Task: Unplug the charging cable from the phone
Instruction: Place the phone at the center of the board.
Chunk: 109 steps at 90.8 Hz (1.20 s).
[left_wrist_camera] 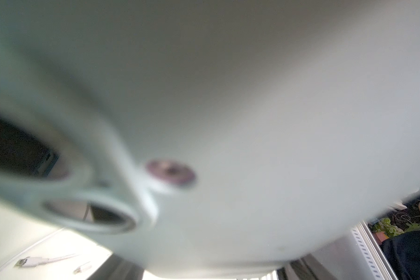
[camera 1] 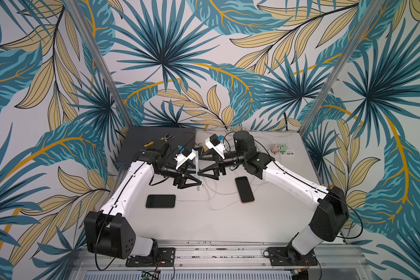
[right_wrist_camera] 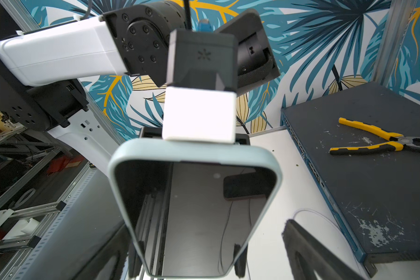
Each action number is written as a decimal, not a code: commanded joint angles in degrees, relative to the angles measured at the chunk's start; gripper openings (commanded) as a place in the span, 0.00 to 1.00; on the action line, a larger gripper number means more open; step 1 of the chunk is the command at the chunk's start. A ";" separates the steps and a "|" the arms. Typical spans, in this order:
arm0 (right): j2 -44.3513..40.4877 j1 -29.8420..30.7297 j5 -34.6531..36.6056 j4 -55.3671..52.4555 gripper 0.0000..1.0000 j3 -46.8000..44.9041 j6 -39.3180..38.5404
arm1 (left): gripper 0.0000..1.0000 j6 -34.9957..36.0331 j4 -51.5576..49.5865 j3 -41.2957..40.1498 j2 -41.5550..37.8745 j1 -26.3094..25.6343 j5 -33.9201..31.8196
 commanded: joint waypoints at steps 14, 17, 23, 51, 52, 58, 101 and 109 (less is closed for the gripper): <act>3.50 1.48 -0.74 -1.33 1.00 2.83 -0.27 | 0.42 1.64 -0.53 1.01 -0.77 -0.10 3.38; 3.87 1.65 -0.94 -1.60 1.00 3.17 -0.30 | 0.42 1.62 -0.55 0.98 -0.76 -0.10 3.42; 4.25 1.97 -1.20 -1.94 1.00 3.52 -0.59 | 0.42 1.63 -0.55 0.92 -0.77 -0.10 3.42; 4.26 2.39 -2.75 -1.76 0.82 2.95 -1.17 | 0.43 1.63 -0.49 0.95 -0.81 -0.11 3.32; 4.26 2.39 -2.82 -1.77 0.82 2.94 -1.17 | 0.44 1.62 -0.53 0.96 -0.79 -0.11 3.33; 4.12 2.46 -3.20 -1.77 0.77 2.76 -1.29 | 0.46 1.62 -0.47 0.96 -0.76 -0.13 3.24; 1.26 2.23 -1.07 -1.11 0.55 0.12 0.20 | 1.00 -1.25 3.94 -1.45 -2.77 -0.10 1.75; 0.86 1.94 1.52 -3.46 0.55 0.06 1.11 | 1.00 -1.85 4.38 -1.27 -2.69 -0.06 0.56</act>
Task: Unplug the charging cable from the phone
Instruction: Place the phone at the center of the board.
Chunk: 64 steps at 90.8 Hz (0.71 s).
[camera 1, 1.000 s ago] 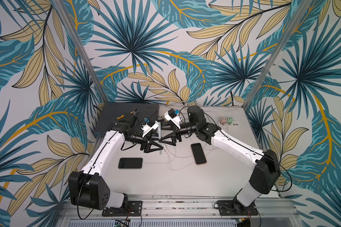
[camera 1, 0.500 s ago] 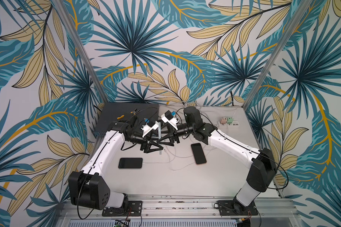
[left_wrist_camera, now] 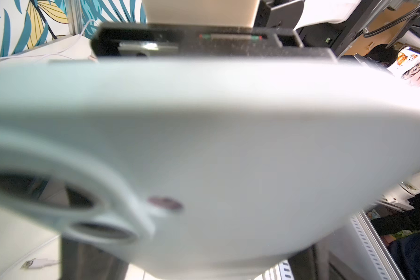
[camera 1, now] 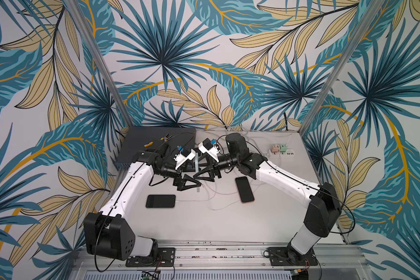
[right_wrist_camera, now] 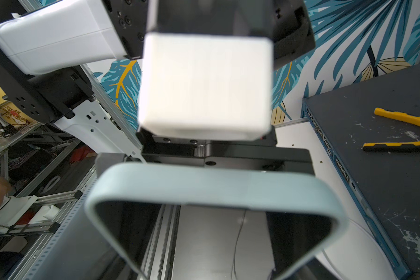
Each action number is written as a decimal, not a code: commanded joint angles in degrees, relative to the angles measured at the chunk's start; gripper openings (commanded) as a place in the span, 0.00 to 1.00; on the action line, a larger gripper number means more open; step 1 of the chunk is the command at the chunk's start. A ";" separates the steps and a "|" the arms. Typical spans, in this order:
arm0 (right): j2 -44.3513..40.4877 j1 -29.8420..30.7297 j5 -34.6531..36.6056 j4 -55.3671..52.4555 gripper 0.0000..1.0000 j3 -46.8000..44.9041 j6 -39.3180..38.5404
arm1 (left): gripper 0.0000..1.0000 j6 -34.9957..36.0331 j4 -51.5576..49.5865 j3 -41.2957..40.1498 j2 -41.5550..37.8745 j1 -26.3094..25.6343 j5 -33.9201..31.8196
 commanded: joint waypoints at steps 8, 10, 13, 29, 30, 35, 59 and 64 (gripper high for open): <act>-2.41 -1.01 7.53 -4.34 0.55 -1.61 2.91 | 1.00 -2.12 2.98 0.00 -2.06 -0.02 -0.97; -2.48 -1.21 8.52 -5.04 0.56 -1.75 3.24 | 1.00 -2.56 3.43 -0.11 -2.08 -0.02 -1.33; -2.73 -1.54 9.74 -5.86 0.56 -2.16 3.69 | 1.00 -3.41 4.04 -0.22 -2.11 -0.01 -1.98; -3.53 -3.10 15.30 -10.97 0.60 -4.12 6.08 | 1.00 -8.46 9.46 -1.43 -2.28 -0.01 -4.96; -3.55 -3.18 15.75 -11.30 0.60 -4.27 6.31 | 1.00 -8.67 9.64 -1.46 -2.28 -0.01 -5.10; -3.90 -3.43 17.20 -12.39 0.60 -5.08 8.07 | 1.00 -9.28 10.41 -1.58 -2.30 -0.01 -5.46; -4.83 -9.65 26.09 -20.63 0.63 -8.55 12.82 | 1.00 -10.04 11.32 -1.76 -2.40 -0.01 -6.01; -4.74 -10.83 28.11 -22.84 0.64 -9.14 12.87 | 1.00 -10.13 11.37 -1.76 -2.45 -0.01 -6.11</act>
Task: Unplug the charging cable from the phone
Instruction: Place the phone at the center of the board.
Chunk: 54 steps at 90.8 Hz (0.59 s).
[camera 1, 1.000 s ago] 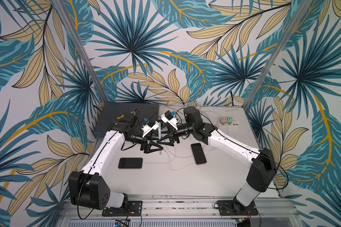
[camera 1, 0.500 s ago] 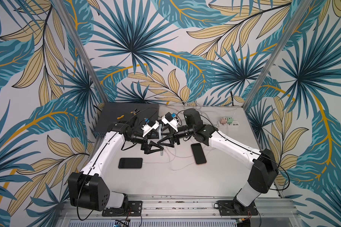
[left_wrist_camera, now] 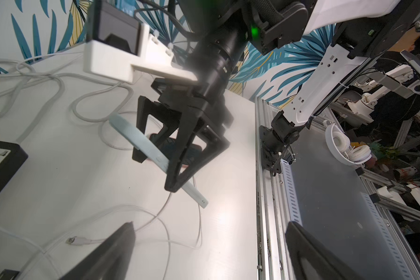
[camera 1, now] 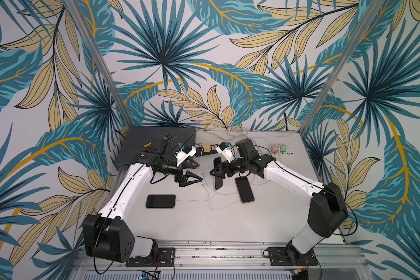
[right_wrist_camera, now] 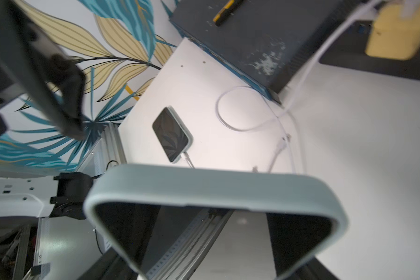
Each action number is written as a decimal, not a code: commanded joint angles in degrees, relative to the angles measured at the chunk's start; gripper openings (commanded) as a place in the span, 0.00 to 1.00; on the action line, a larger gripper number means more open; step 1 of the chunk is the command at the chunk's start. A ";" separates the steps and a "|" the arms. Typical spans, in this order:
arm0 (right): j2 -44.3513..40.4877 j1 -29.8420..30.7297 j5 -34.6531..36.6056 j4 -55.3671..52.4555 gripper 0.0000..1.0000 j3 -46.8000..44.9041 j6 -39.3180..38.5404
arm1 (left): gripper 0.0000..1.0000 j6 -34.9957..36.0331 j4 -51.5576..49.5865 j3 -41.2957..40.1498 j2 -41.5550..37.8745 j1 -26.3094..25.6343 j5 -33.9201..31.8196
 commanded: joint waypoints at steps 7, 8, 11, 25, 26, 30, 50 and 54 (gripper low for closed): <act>-2.94 -3.82 7.16 -7.43 0.65 -2.68 2.25 | 1.00 -0.55 1.25 -0.85 -1.57 -0.01 -0.12; -3.02 -4.15 7.47 -7.73 0.65 -2.91 2.20 | 1.00 -0.50 1.20 -0.86 -1.58 -0.01 -0.11; -3.43 -5.08 8.61 -8.52 0.65 -3.51 2.22 | 1.00 -0.42 1.12 -0.86 -1.67 -0.03 -0.05; -5.46 -9.70 14.57 -12.16 0.66 -6.46 1.14 | 1.00 -0.19 1.07 -0.95 -2.18 -0.02 -0.01; -5.56 -10.04 14.95 -12.30 0.66 -6.65 1.03 | 1.00 -0.19 1.07 -0.95 -2.19 -0.01 -0.01; -5.68 -11.09 17.06 -13.34 0.66 -7.29 0.82 | 1.00 -0.15 0.95 -0.97 -2.20 -0.02 0.04; -4.50 -14.96 29.25 -19.05 0.67 -8.72 -0.59 | 1.00 0.16 0.54 -0.86 -2.12 -0.01 0.34; -4.07 -15.57 31.05 -19.77 0.67 -9.09 -0.84 | 1.00 0.19 0.50 -0.86 -2.18 -0.01 0.34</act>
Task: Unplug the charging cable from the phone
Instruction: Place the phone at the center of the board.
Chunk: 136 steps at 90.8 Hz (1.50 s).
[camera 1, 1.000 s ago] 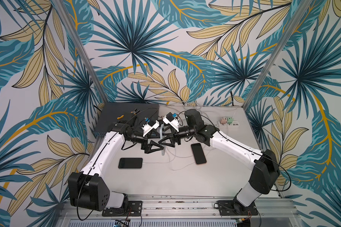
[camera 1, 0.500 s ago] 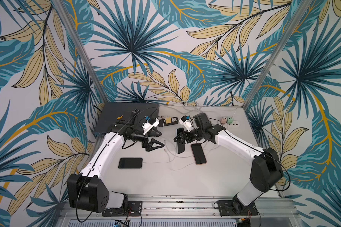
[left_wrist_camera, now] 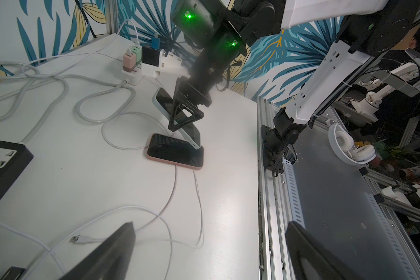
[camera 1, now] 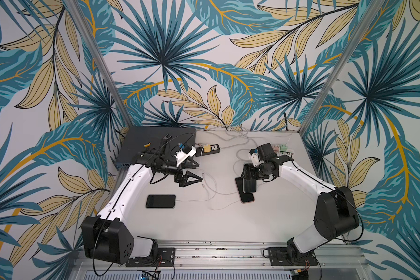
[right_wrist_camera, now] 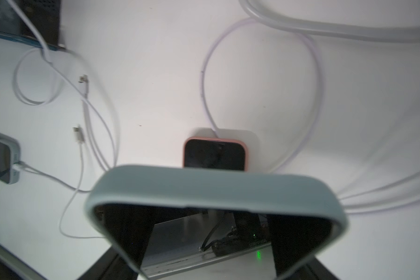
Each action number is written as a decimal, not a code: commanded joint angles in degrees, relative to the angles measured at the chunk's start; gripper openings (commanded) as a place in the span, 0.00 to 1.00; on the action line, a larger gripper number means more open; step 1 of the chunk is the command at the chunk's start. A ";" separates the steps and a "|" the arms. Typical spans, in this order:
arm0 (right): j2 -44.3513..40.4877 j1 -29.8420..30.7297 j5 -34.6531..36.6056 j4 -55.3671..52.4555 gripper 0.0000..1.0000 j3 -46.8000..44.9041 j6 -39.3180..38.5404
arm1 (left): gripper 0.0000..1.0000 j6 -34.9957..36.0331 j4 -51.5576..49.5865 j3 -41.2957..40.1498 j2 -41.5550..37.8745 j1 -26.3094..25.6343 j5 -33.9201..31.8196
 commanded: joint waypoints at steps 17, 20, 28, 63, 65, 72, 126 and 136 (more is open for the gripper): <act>1.74 -3.33 10.97 -4.91 0.67 -3.27 -1.87 | 1.00 0.84 -0.33 -0.55 -1.31 -0.01 0.82; 2.18 -3.39 10.84 -4.70 0.67 -3.68 -1.95 | 1.00 0.92 -0.35 -0.55 -1.29 -0.01 0.76; 3.63 -3.38 10.71 -4.25 0.67 -4.55 -2.06 | 1.00 1.12 -0.55 -0.48 -1.33 -0.01 0.43; 7.47 -3.52 12.35 -2.41 0.73 -7.36 -1.49 | 1.00 2.15 -1.42 -0.36 -1.86 -0.01 -0.27; 7.47 -3.52 12.41 -2.33 0.74 -7.41 -1.41 | 1.00 2.20 -1.41 -0.37 -1.91 -0.04 -0.34; 7.38 -3.52 12.29 -2.12 0.82 -7.44 -1.35 | 1.00 2.31 -1.39 -0.29 -1.95 -0.01 -0.90; 1.06 7.86 4.08 2.67 0.98 0.20 -12.39 | 1.00 1.21 -1.45 1.29 -4.73 6.15 -2.55; 2.37 13.17 2.67 5.22 0.98 2.53 -17.82 | 1.00 0.07 -0.33 1.22 -5.35 6.82 -4.19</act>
